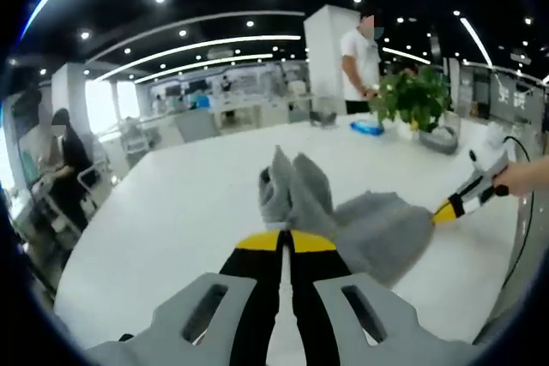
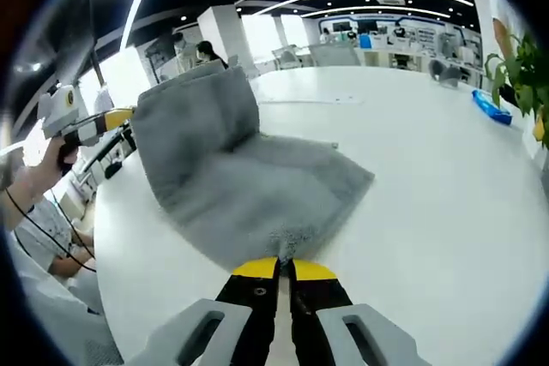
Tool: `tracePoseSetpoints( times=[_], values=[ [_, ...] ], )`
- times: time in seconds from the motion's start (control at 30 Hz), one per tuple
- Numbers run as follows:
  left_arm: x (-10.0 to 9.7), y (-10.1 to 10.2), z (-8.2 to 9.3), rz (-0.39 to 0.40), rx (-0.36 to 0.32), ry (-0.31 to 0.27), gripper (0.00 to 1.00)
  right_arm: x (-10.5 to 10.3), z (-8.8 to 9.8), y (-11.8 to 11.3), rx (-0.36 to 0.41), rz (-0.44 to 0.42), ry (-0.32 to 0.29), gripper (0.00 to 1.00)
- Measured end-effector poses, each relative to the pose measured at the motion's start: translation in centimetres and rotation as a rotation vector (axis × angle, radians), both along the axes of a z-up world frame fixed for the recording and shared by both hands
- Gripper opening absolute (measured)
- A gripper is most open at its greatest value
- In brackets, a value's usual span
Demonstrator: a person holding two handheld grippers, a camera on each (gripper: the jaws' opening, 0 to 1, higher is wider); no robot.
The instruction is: Open the folded towel by lifting each exposed corner and separating the folded layers until the towel lies flat within the target outline without major curled edges
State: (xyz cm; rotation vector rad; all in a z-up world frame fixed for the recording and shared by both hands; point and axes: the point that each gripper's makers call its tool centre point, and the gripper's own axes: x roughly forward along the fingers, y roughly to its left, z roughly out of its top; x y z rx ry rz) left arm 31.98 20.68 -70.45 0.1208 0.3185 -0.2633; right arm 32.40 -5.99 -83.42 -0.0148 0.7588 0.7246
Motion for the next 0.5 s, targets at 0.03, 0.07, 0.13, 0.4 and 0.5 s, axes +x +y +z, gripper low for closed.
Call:
tracePoseSetpoints(
  times=[0.03, 0.07, 0.13, 0.4, 0.5],
  values=[
    [-0.1, 0.2, -0.2, 0.004, 0.003, 0.004, 0.01, 0.0, 0.0, 0.0, 0.0, 0.0, 0.001, 0.01],
    [-0.2, 0.5, -0.5, 0.014, 0.006, 0.007, 0.01, 0.0, 0.0, 0.0, 0.002, -0.002, 0.001, 0.01],
    [-0.4, 0.9, -0.8, 0.029, -0.026, 0.019, 0.01, 0.0, 0.1, 0.0, 0.002, -0.001, 0.001, 0.01],
    [-1.4, 2.6, -3.2, 0.082, -0.025, 0.072, 0.01, 0.1, 0.1, 0.0, -0.002, 0.001, 0.002, 0.01],
    [-1.7, 3.1, -3.7, 0.094, -0.027, 0.087, 0.01, 0.1, 0.1, 0.0, -0.002, 0.001, 0.001, 0.01]
  ],
)
